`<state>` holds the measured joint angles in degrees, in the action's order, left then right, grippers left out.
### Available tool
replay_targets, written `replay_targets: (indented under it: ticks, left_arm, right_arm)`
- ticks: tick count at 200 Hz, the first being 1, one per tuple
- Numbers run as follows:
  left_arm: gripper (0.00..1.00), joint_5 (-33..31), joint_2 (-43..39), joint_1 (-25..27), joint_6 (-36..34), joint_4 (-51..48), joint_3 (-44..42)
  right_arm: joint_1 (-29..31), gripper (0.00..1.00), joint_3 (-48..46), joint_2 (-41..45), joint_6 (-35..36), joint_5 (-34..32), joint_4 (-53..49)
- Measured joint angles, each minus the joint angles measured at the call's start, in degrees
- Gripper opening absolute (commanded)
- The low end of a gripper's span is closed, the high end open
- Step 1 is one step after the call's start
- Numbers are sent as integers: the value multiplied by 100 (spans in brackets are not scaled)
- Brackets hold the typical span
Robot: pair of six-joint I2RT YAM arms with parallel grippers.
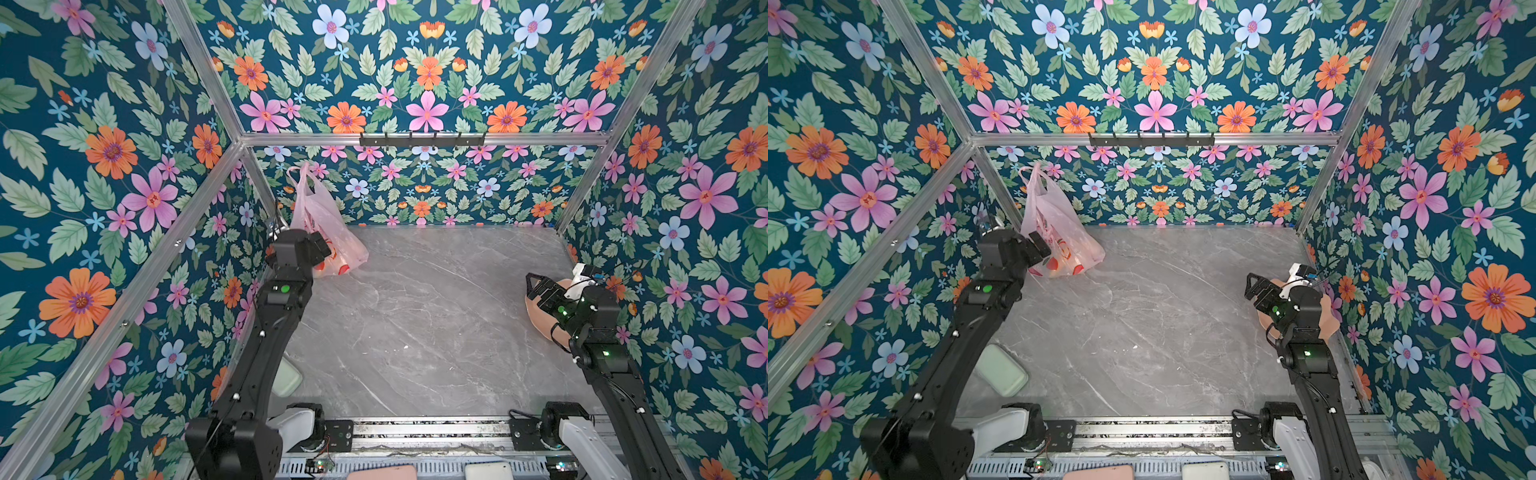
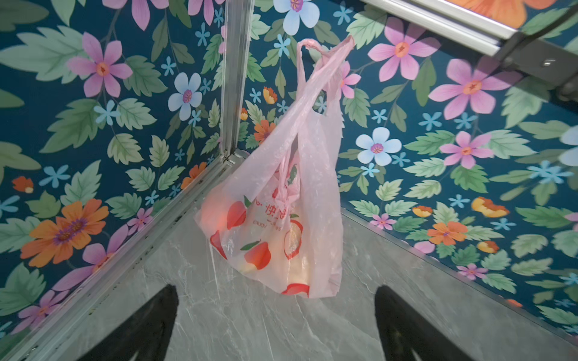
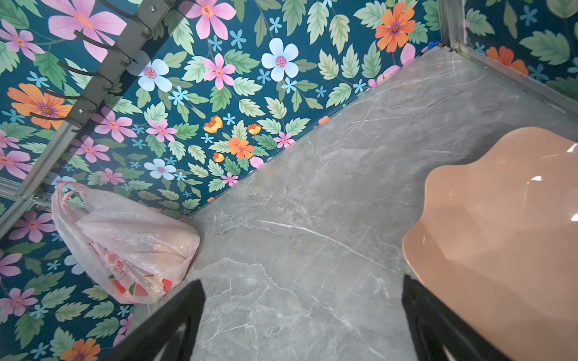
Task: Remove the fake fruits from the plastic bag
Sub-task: 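Raise the left gripper and grasp the pink bag's handles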
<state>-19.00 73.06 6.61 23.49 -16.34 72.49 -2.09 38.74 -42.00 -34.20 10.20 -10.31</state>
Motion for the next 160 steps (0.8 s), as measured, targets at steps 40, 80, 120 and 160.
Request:
replay_targets:
  ticks: [40,80,120,160]
  left_arm:
    - [100,-566,2162,-70,-326,-695,2485]
    - [100,-817,3764,-219,-693,-1008,4376]
    - [98,-551,4618,-568,-831,-839,5184]
    - [67,476,5178,-863,-557,-404,5274]
  right_arm:
    - [7,99,-37,-50,-118,168,33]
    - [11,99,-168,55,-114,179,26]
    - [11,99,-284,52,-96,179,-24]
    - [11,99,-332,20,-114,205,-42]
